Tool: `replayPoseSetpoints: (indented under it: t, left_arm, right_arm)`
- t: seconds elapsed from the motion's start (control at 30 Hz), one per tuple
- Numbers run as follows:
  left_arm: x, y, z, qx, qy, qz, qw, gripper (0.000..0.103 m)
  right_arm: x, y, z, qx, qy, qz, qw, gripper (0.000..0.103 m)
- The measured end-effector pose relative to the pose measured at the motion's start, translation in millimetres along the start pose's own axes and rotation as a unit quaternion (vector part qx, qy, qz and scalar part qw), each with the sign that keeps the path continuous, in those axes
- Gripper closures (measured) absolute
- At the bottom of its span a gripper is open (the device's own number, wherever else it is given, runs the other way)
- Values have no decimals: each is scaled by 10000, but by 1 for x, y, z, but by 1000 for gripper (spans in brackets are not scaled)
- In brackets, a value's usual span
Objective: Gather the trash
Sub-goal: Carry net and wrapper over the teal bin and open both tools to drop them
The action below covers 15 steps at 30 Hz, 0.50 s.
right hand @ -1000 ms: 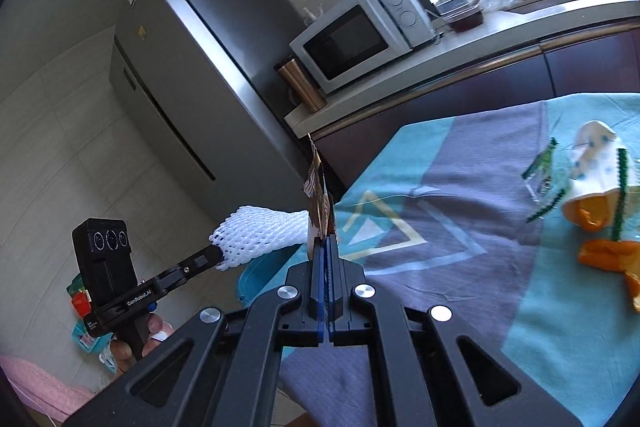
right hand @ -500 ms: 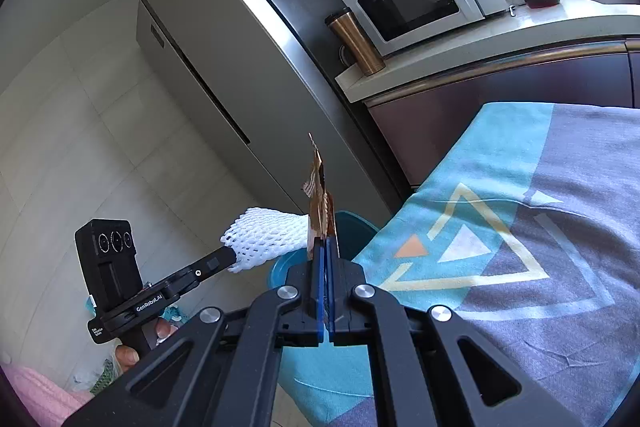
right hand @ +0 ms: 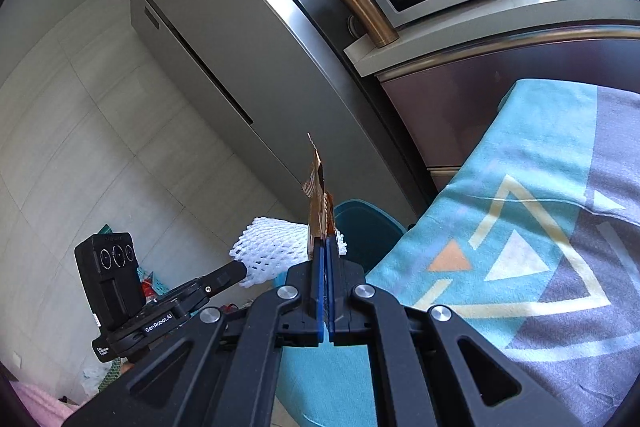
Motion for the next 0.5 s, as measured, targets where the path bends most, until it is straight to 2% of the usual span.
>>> replayPoseSetpoints:
  t: [0.5]
  left_arm:
    - [29,-38,-21,441,176,420,9980,97]
  right_arm:
    - [0,-67,-6,562,93,-163,9982,102]
Point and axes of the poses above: each gripper's, at about its wrist camera, not at the fingertips, and y roughly against the way its jaws point, x to its left, z to its top, the point moved 1 cm from there along -y, roughly the way its jaws point, and after that the axes turned 12 degrees about -x, right-handed, at the moved point
